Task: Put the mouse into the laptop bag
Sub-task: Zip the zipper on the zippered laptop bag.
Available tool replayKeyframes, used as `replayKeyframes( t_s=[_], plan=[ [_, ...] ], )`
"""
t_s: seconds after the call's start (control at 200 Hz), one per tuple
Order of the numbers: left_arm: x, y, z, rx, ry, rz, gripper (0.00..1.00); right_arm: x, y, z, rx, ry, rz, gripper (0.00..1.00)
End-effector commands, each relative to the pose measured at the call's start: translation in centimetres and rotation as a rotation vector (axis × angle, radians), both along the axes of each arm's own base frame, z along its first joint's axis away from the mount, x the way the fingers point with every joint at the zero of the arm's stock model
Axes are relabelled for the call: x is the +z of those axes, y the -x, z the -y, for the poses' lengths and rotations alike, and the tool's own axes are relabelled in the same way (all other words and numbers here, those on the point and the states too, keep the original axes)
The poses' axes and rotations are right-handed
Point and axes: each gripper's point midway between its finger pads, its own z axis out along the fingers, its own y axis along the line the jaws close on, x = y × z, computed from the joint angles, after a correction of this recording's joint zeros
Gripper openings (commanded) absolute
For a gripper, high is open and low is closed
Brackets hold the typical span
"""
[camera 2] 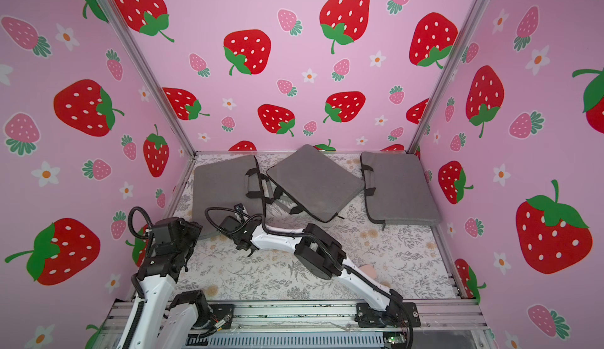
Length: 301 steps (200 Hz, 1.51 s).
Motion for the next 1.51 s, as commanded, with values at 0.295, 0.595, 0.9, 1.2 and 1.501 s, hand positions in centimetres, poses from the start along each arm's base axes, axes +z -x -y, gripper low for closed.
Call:
replayKeyframes(
  t_s=[0.295, 0.595, 0.9, 1.2, 1.501],
  plan=[
    [-3.1, -0.4, 1.3, 0.033, 0.179, 0.03, 0.67, -1.7, 1.6, -0.3, 0.121, -0.014, -0.026, 0.02],
    [-7.2, -1.6, 3.3, -0.022, 0.338, -0.014, 0.62, 2.5, 5.8, -1.3, 0.407, -0.27, 0.014, 0.0],
    [-8.3, -2.4, 3.5, -0.043, 0.365, -0.023, 0.68, 4.4, 11.1, -3.6, 0.564, -0.289, 0.017, 0.0],
    [-8.3, -2.6, 2.2, -0.036, 0.308, -0.055, 0.14, 4.4, 12.6, -3.7, 0.59, -0.287, 0.01, 0.0],
    [-7.1, -1.9, -0.5, 0.011, 0.236, -0.101, 0.0, 0.7, 11.0, 1.9, 0.488, -0.187, 0.03, 0.0]
  ],
)
